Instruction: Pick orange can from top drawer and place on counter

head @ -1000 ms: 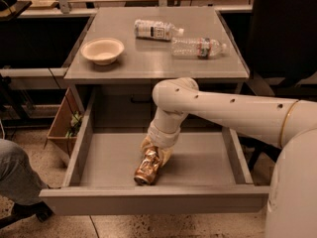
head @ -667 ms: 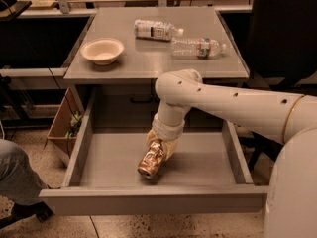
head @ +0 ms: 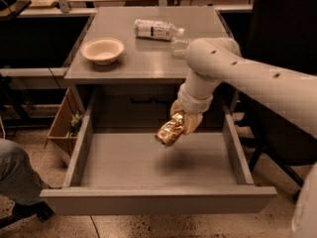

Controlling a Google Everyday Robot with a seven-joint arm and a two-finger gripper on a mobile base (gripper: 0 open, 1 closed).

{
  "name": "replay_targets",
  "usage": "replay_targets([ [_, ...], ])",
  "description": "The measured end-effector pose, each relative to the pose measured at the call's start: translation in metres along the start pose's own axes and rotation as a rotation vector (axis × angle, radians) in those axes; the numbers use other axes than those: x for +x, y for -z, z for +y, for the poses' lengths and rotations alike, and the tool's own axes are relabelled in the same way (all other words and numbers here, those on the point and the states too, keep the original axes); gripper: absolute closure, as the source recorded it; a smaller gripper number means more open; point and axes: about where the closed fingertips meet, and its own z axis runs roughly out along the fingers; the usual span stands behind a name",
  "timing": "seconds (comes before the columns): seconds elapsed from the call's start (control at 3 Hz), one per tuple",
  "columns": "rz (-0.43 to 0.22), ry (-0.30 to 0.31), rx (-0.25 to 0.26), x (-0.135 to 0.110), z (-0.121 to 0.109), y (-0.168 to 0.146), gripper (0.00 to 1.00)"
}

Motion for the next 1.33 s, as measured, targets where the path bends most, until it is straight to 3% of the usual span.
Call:
replay_targets([
  [0.33, 0.028, -0.101, 0.051, 0.028, 0.004, 0.039, 1.0],
  [1.0, 0.088, -0.285, 0.25, 0.077, 0.023, 0.156, 1.0],
  [1.33, 0.103, -0.356, 0.344, 0.09, 0.016, 0.198, 1.0],
])
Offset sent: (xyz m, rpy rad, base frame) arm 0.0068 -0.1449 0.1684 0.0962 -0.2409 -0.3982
